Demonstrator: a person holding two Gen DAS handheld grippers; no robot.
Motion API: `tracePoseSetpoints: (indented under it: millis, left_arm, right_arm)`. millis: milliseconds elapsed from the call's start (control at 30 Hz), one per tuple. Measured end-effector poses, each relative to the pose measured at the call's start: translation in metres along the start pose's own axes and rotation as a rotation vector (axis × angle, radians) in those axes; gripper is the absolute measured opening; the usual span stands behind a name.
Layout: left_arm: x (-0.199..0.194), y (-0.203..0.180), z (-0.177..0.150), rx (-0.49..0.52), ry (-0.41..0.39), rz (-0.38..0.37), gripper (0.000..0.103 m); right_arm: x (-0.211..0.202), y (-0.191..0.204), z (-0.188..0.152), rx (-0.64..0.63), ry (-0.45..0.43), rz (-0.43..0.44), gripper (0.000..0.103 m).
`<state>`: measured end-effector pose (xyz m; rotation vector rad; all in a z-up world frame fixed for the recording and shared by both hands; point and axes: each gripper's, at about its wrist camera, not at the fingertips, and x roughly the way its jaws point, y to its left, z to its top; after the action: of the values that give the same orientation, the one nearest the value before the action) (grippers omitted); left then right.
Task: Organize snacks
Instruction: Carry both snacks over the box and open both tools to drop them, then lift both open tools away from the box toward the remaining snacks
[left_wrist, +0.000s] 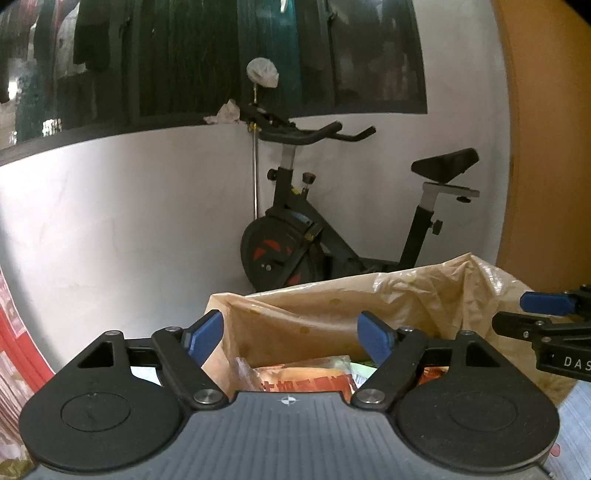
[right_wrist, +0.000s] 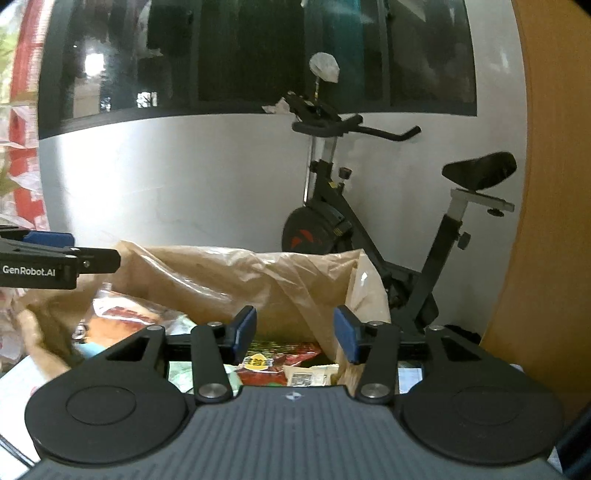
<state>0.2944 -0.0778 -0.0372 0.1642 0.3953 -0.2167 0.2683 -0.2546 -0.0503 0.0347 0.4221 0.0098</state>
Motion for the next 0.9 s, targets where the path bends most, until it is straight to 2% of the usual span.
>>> tracePoseSetpoints:
  millis: [133,433,667,900]
  left_arm:
    - [-0.019,0.000,-0.001,0.021,-0.027,0.015,0.082]
    - [-0.071,0.013,-0.014,-0.044,-0.068,-0.007,0.082]
    - [-0.103,0.005,-0.050,-0.035,-0.071,-0.037,0.082]
    - [-0.108,0.002,-0.083,-0.029,-0.040,-0.055,0.082]
  right_arm:
    - [-0.021,0.005,-0.004,-0.020,-0.014,0.015,0.053]
    - [-0.066,0.013,-0.024,-0.025,-0.045,0.036,0.053]
    - [-0.089,0.010,-0.047,0.030,-0.054,0.037,0.053]
    - [-0.097,0.015,-0.069,0.025,-0.041,0.043,0.053]
